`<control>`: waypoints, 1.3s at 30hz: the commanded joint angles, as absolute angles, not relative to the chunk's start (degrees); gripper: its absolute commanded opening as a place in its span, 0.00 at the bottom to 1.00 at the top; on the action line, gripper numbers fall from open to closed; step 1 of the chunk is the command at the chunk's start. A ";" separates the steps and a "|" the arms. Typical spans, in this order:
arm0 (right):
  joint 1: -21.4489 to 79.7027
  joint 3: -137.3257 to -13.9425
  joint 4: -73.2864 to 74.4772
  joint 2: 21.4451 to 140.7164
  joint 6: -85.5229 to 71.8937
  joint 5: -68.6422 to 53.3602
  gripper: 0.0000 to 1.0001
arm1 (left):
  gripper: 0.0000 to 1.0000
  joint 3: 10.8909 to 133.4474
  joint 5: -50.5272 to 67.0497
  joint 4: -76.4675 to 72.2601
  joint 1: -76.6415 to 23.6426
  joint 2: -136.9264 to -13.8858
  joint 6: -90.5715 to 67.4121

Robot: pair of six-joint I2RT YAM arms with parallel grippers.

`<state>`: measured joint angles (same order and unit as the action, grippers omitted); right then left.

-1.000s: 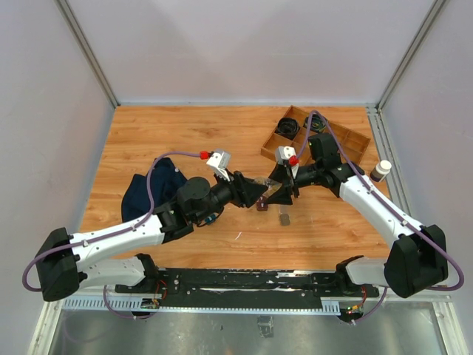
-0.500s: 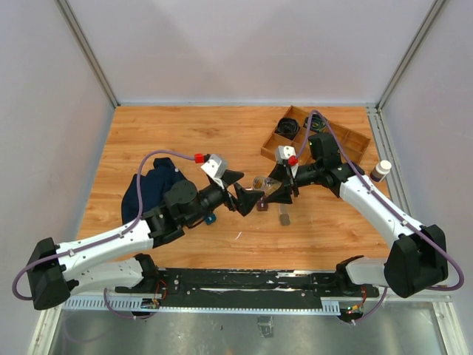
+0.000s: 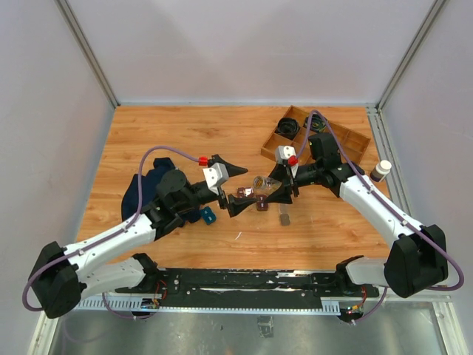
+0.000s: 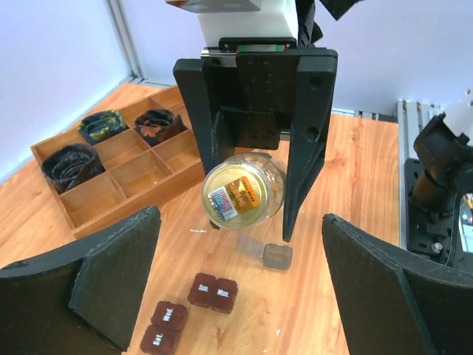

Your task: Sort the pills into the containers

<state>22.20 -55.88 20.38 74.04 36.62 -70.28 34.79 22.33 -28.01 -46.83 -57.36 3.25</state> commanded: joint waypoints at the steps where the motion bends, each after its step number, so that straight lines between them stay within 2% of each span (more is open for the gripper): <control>1: 21.45 -57.54 19.51 72.96 37.88 -71.09 0.01 | 0.89 38.85 35.15 -29.49 -43.94 -61.15 5.48; 4: 21.45 -57.61 19.55 72.97 37.87 -71.15 0.01 | 0.73 40.87 35.94 -27.47 -43.76 -63.73 6.38; 9: 21.45 -57.55 19.47 72.86 37.89 -71.10 0.01 | 0.68 41.70 34.52 -28.03 -43.60 -65.84 6.09; 16: 21.40 -57.57 19.57 72.86 37.90 -71.10 0.01 | 0.50 42.63 34.14 -28.81 -43.33 -67.00 4.03; 17: 21.36 -57.55 19.51 72.86 37.88 -71.10 0.01 | 0.45 42.74 34.04 -28.97 -43.33 -67.14 3.33; 20: 21.36 -57.55 19.49 72.87 37.88 -71.10 0.01 | 0.16 43.28 33.50 -28.92 -43.24 -67.54 1.22; 22: 21.37 -57.49 19.54 72.96 37.86 -71.19 0.01 | 0.08 43.68 32.79 -28.41 -43.24 -67.58 -0.29; 26: 21.28 -57.57 19.46 72.97 37.87 -71.07 0.01 | 0.01 43.73 30.34 -28.04 -43.29 -66.56 -7.04; 32: 21.27 -57.52 19.51 73.29 37.88 -71.13 0.01 | 0.00 40.68 19.16 -27.61 -45.17 -63.33 -22.80; 36: 21.27 -57.59 19.51 73.55 37.77 -71.19 0.01 | 0.00 40.48 6.00 -24.45 -52.10 -61.97 -27.81; 39: 21.27 -57.57 19.46 73.48 37.79 -71.15 0.01 | 0.01 42.02 1.27 -21.30 -54.20 -62.82 -29.85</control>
<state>21.50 -55.88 20.21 73.93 36.75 -71.07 40.40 10.26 -23.53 -50.46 -63.18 -22.37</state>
